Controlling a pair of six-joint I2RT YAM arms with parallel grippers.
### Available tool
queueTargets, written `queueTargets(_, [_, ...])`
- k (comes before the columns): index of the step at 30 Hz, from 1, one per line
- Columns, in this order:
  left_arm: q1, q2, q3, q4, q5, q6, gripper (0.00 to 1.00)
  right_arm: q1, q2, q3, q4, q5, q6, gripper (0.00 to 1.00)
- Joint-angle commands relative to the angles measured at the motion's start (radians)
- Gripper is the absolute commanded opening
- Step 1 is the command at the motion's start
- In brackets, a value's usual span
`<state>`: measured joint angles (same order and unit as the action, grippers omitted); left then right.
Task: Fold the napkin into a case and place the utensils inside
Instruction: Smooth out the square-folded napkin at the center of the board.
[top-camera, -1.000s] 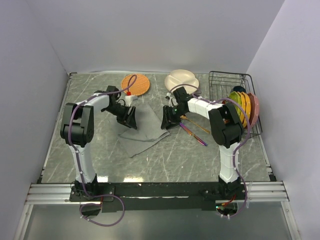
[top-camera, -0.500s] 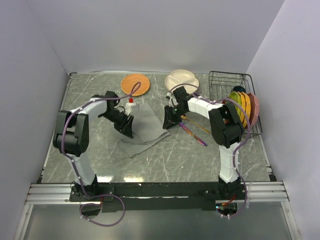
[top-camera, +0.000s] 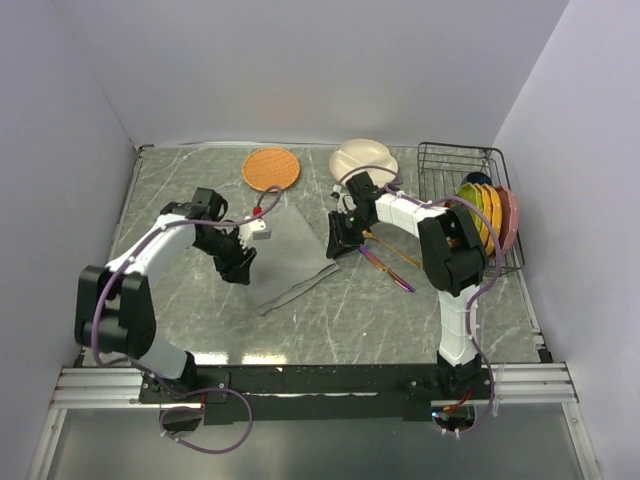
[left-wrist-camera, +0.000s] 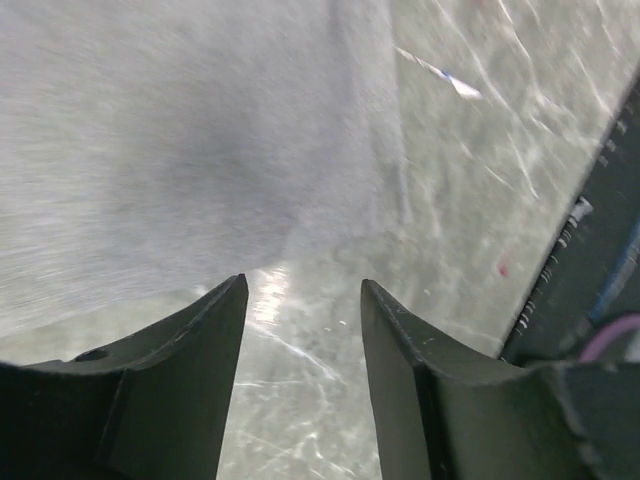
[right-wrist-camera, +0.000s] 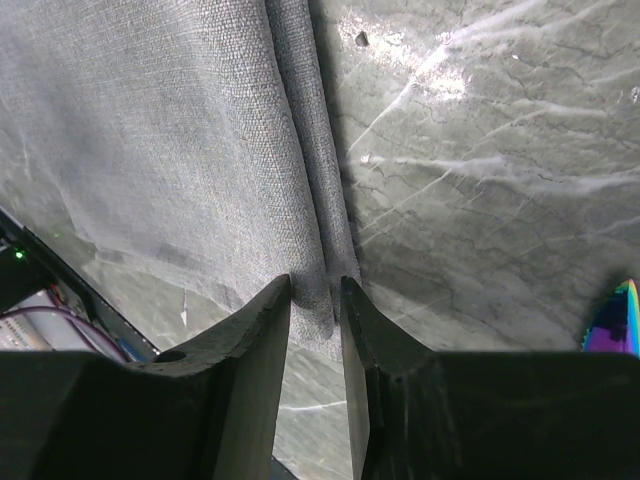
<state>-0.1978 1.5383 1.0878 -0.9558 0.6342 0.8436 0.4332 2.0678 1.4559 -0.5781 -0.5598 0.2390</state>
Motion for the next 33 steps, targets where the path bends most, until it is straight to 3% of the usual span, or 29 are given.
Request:
queueTargets(1, [-0.037, -0.104, -0.048, 0.201, -0.029, -0.086, 0.57, -0.004, -0.06, 0.037, -0.02, 0.017, -0.024, 0.34])
queueTargets(12, [-0.271, -0.081, -0.158, 0.498, -0.284, -0.377, 0.55, -0.002, -0.044, 0.024, -0.014, -0.011, 0.009, 0.32])
queueTargets(24, [-0.474, -0.006, -0.206, 0.608, -0.447, -0.443, 0.53, -0.002, -0.043, 0.017, -0.019, -0.008, 0.013, 0.2])
queueTargets(33, [-0.512, 0.062, -0.221, 0.635, -0.495, -0.454, 0.52, -0.002, -0.038, 0.014, -0.025, -0.011, 0.016, 0.11])
